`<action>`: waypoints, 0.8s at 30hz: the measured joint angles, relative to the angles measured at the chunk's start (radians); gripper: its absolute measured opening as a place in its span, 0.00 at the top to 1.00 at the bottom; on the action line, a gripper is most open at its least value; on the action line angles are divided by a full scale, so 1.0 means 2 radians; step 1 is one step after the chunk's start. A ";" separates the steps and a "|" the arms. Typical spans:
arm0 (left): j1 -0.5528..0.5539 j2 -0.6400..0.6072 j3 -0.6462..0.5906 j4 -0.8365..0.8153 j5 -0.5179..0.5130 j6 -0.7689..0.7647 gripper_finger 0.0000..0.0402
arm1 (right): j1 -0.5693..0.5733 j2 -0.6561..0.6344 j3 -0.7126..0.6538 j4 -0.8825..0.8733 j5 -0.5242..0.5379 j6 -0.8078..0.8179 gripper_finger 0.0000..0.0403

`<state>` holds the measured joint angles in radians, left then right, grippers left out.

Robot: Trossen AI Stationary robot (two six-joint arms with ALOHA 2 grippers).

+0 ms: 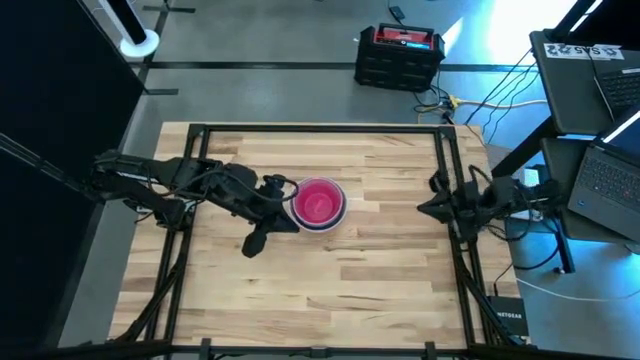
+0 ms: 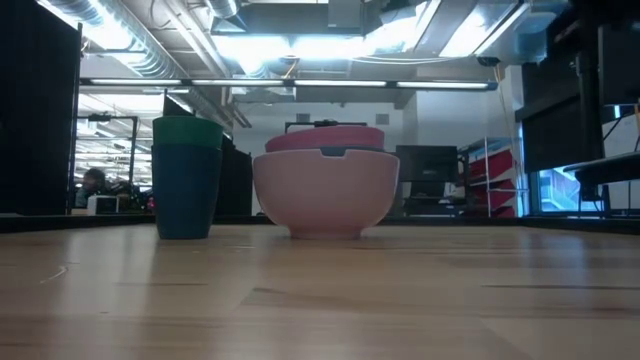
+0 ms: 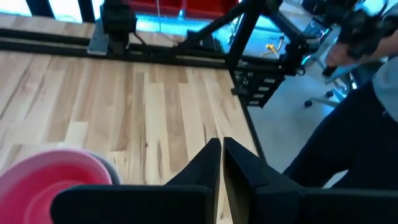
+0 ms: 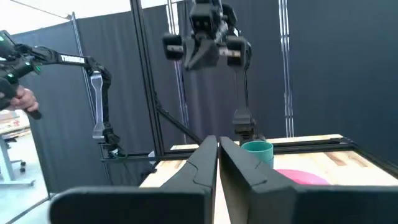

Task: Nest bowls inside each other
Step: Return to Home Position

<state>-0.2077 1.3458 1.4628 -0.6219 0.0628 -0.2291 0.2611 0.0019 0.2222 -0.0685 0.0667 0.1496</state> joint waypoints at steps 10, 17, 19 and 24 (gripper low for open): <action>-0.002 0.000 0.000 0.019 0.000 -0.019 1.00 | 0.000 0.000 -0.107 0.143 0.003 0.026 1.00; -0.005 0.000 0.000 0.017 0.000 -0.026 1.00 | -0.001 0.002 -0.107 0.041 -0.011 0.011 1.00; -0.005 0.000 0.000 0.016 -0.001 -0.028 1.00 | -0.005 0.007 -0.107 0.039 -0.028 -0.001 1.00; -0.004 0.000 0.000 0.014 -0.002 -0.036 1.00 | -0.042 0.009 -0.107 0.038 -0.031 -0.008 1.00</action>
<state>-0.2161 1.3460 1.4624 -0.5936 0.0580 -0.3020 0.1774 0.0208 0.0090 0.0074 0.0055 0.1335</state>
